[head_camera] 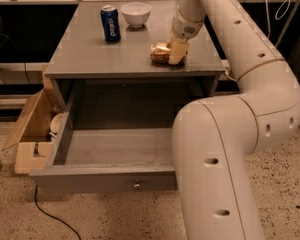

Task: Place orange can into top drawer

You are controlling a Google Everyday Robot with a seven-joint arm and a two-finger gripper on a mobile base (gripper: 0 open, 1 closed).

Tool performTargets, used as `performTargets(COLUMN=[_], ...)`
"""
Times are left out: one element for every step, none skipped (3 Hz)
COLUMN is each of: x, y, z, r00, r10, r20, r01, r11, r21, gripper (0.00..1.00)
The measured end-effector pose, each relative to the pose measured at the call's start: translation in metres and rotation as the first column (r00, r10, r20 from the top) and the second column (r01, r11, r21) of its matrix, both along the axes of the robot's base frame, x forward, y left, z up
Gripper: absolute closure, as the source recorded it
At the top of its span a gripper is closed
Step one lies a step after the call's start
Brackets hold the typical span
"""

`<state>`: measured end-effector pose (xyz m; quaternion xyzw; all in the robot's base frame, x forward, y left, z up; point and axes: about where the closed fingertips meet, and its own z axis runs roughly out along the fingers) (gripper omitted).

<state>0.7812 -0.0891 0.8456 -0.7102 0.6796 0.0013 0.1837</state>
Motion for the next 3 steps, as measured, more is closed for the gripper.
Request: performTargets(x=[-0.005, -0.026, -0.066], y=[0.001, -0.002, 0.002], z=[0.016, 0.043, 0.068], r00=[0.9997, 0.9983, 0.9958], r10=[-0.003, -0.027, -0.082], r20=[0.025, 0.052, 0.040], r01=[0.003, 0.024, 0.075], r11=[1.000, 0.998, 0.987], r21=[0.004, 0.059, 0.145], gripper=[0.83, 1.00, 1.00])
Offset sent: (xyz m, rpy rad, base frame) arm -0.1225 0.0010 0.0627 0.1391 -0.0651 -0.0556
